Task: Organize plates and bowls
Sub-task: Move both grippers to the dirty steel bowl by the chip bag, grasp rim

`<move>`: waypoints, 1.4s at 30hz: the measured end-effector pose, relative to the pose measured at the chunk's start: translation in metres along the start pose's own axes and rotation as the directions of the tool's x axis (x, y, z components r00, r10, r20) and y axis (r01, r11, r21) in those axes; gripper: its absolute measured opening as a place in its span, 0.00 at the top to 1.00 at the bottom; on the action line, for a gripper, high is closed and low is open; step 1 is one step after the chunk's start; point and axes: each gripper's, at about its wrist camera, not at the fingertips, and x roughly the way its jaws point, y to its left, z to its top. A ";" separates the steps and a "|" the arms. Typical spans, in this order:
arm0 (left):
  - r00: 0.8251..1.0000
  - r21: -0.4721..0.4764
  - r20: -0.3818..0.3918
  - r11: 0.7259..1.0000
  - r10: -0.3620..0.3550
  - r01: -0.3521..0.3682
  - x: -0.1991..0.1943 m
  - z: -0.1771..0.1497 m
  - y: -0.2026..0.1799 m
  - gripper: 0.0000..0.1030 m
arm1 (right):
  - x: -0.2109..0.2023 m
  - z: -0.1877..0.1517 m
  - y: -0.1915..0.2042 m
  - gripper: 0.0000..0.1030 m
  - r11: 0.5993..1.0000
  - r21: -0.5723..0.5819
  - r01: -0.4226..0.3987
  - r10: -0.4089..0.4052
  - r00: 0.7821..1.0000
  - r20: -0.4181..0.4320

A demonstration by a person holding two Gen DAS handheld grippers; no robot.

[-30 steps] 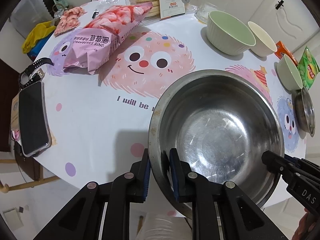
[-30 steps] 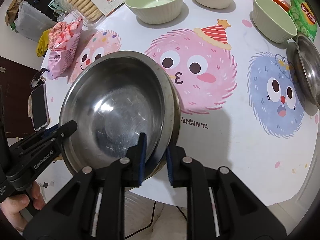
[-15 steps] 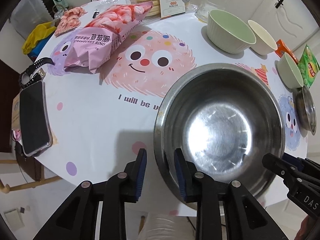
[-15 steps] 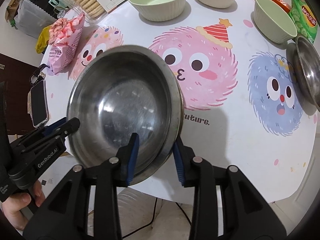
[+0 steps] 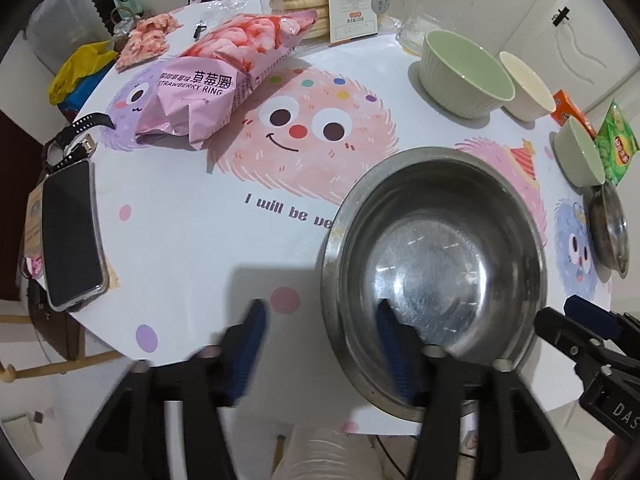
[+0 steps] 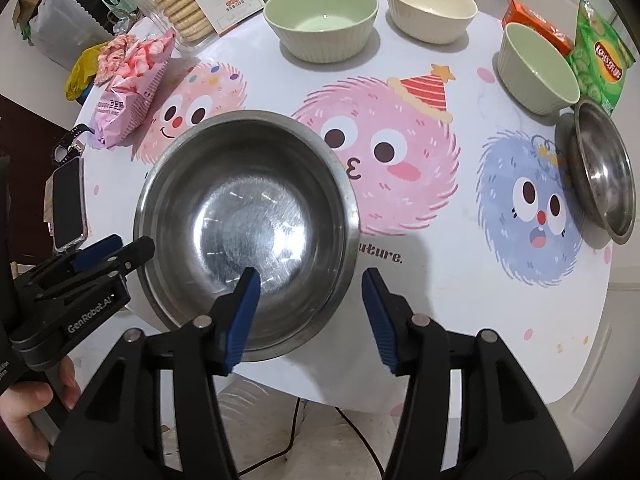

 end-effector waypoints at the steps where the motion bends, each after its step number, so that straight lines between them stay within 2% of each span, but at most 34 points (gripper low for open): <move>1: 1.000 -0.002 0.007 1.000 -0.007 0.007 -0.001 0.001 0.000 0.23 | 0.000 0.000 0.000 0.37 1.000 -0.001 0.003 -0.003 1.000 0.001; 3: 1.000 -0.002 0.020 1.000 -0.013 0.013 -0.005 0.001 0.000 0.19 | 0.001 0.001 0.000 0.29 1.000 0.000 -0.005 0.005 1.000 -0.005; 5: 1.000 0.003 0.029 1.000 -0.009 0.009 -0.007 0.003 -0.001 0.18 | 0.003 0.001 -0.001 0.14 1.000 -0.002 -0.012 0.012 1.000 -0.012; 8: 0.999 0.013 0.045 1.000 -0.011 0.011 -0.011 0.007 -0.002 0.15 | 0.002 0.002 -0.002 0.01 1.000 -0.004 -0.002 0.002 1.000 -0.004; 11: 0.998 0.029 0.065 1.000 -0.013 0.011 -0.016 0.011 -0.007 0.11 | -0.002 0.004 -0.007 0.00 1.000 0.003 0.008 -0.009 1.000 0.010; 14: 0.996 0.055 0.084 0.998 -0.017 0.012 -0.020 0.014 -0.015 0.01 | -0.006 0.005 -0.013 0.00 1.000 0.012 0.016 -0.017 0.999 0.034; 23: 0.988 0.176 0.135 0.983 -0.069 0.045 -0.034 0.026 -0.065 0.00 | -0.029 0.001 -0.058 0.00 0.993 0.116 0.026 -0.039 0.994 0.106; 27: 0.985 0.235 0.133 0.969 -0.113 0.079 -0.039 0.031 -0.104 0.00 | -0.044 -0.005 -0.090 0.00 0.983 0.179 0.035 -0.059 0.990 0.129; 33: 0.981 0.304 0.110 0.945 -0.157 0.118 -0.037 0.039 -0.172 0.00 | -0.069 -0.015 -0.160 0.00 0.954 0.296 0.055 -0.108 0.981 0.163; 42: 0.985 0.375 0.050 0.917 -0.165 0.134 -0.022 0.037 -0.276 0.00 | -0.091 -0.026 -0.261 0.00 0.915 0.398 0.066 -0.147 0.973 0.177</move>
